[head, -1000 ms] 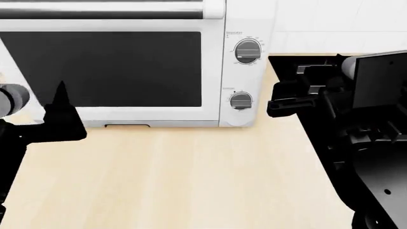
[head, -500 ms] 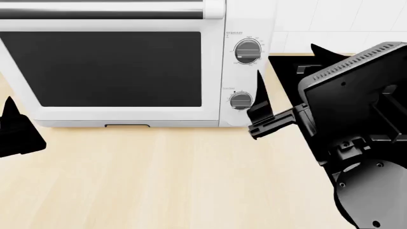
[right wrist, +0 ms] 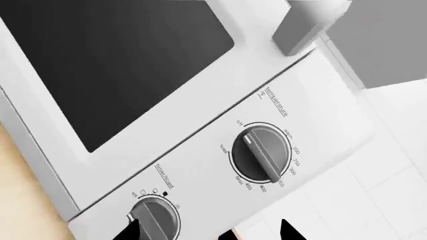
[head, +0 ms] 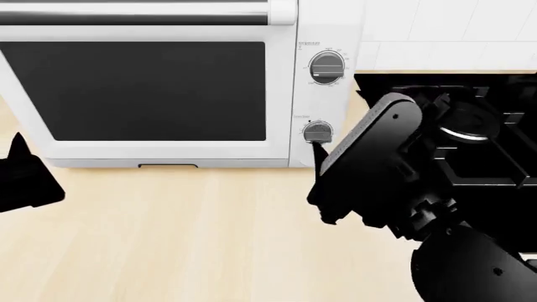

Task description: Turn on the toaster oven by setting the timer.

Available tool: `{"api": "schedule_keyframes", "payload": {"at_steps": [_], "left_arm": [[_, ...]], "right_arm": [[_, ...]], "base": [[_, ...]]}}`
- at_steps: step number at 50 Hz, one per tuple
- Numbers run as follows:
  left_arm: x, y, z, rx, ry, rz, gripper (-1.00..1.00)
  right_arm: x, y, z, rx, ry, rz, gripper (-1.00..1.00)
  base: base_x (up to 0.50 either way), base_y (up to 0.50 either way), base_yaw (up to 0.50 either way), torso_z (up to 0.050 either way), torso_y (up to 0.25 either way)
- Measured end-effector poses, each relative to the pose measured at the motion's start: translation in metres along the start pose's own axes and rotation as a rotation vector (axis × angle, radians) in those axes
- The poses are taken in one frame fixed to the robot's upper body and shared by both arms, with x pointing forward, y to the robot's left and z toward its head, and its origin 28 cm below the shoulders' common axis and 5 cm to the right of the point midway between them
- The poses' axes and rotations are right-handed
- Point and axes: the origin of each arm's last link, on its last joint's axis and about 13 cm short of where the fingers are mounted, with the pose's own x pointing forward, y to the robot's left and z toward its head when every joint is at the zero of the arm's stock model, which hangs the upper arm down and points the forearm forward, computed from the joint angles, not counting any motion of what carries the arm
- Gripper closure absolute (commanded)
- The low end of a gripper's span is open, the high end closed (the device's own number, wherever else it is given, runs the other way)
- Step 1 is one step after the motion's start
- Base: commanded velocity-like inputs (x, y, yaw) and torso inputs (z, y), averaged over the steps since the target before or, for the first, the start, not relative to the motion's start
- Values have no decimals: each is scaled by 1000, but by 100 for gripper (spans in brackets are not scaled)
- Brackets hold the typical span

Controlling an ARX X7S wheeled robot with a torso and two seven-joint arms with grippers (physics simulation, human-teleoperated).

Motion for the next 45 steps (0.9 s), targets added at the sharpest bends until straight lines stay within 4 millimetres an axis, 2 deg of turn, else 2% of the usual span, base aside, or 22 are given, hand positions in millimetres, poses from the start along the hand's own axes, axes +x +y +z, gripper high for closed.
{"api": "schedule_keyframes", "payload": {"at_steps": [21,45], "left_arm": [[0,-3,-2,-23,15,-16,-100],[3,-5,-4,-33,25,-28,-100]], "right_arm": [[18,5,-2,-143,92,75,-100],[23,16,-8,-209,130,112,-100]], "base": [[0,0,0,0,0],[0,0,0,0,0]]}}
